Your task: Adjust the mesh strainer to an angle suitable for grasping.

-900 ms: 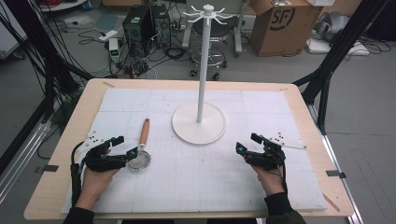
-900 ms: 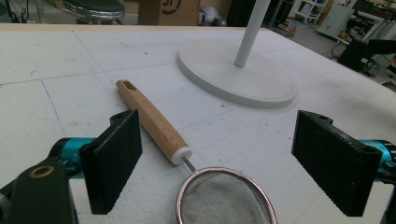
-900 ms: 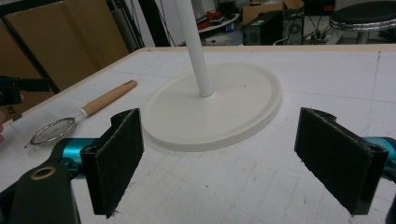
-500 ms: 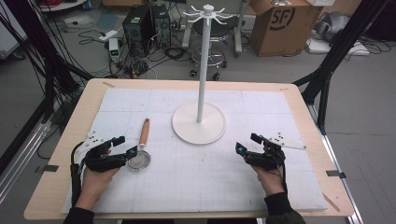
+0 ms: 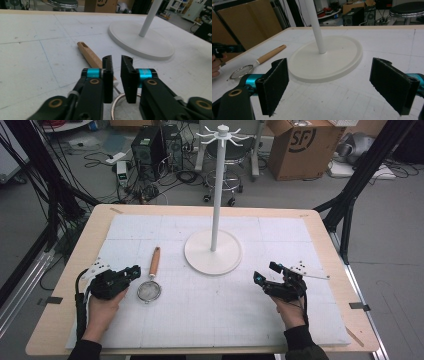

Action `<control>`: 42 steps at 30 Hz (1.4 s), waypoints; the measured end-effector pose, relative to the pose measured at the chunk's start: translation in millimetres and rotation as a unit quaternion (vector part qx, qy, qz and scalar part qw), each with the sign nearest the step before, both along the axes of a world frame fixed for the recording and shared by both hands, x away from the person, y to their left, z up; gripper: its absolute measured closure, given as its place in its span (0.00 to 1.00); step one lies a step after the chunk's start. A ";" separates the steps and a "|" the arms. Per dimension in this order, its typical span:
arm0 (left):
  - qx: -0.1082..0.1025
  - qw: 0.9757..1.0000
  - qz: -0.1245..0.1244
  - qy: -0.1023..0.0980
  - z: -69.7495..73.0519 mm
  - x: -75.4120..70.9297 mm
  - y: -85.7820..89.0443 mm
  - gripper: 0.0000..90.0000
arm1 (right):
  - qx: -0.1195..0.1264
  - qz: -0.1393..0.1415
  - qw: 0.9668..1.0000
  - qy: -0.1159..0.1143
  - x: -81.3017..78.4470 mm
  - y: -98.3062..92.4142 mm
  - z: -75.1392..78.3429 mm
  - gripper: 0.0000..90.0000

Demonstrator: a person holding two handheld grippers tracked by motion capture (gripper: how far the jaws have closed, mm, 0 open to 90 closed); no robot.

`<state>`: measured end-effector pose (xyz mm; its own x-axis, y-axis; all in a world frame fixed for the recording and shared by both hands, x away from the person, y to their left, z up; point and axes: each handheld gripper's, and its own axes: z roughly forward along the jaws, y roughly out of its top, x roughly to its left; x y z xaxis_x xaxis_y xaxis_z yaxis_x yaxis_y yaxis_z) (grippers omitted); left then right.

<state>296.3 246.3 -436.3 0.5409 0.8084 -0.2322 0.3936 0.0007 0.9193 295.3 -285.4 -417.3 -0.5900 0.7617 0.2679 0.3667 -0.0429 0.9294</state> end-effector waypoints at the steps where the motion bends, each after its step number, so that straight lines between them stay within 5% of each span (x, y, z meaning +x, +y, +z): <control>1: -0.001 1.000 0.001 0.002 -0.3 1.2 -0.3 0.99 | 0.001 -0.002 1.000 0.000 -0.2 -0.4 0.4 0.16; 5: -0.006 1.000 0.000 -0.003 0.8 9.7 1.1 1.00 | 0.009 0.000 1.000 -0.001 -0.5 -2.2 1.2 0.16; 20: -0.029 0.998 0.008 0.059 0.3 52.4 3.0 1.00 | 0.004 0.013 1.000 0.005 1.4 3.0 0.5 0.17; 23: -0.050 0.995 0.012 0.085 -3.7 61.5 3.3 1.00 | 0.000 0.016 1.000 0.004 2.1 4.7 0.3 0.17; 26: -0.091 0.988 0.015 0.122 -12.0 68.2 6.6 1.00 | -0.001 0.017 1.000 0.003 2.3 5.3 0.2 0.17; 31: -0.086 0.986 0.015 0.142 -18.9 72.9 2.6 1.00 | -0.001 0.017 1.000 0.004 2.2 4.6 0.4 0.17; 35: -0.069 0.984 0.021 0.164 -21.2 76.4 -3.7 1.00 | 0.001 0.015 1.000 0.005 1.6 4.9 0.8 0.17; 37: -0.043 0.983 0.018 0.175 -19.3 79.6 -9.1 1.00 | 0.002 0.015 1.000 0.006 1.3 4.7 1.0 0.17; 42: -0.036 0.982 0.025 0.183 -17.6 86.2 -17.6 1.00 | 0.003 0.015 1.000 0.004 -0.1 4.3 2.0 0.17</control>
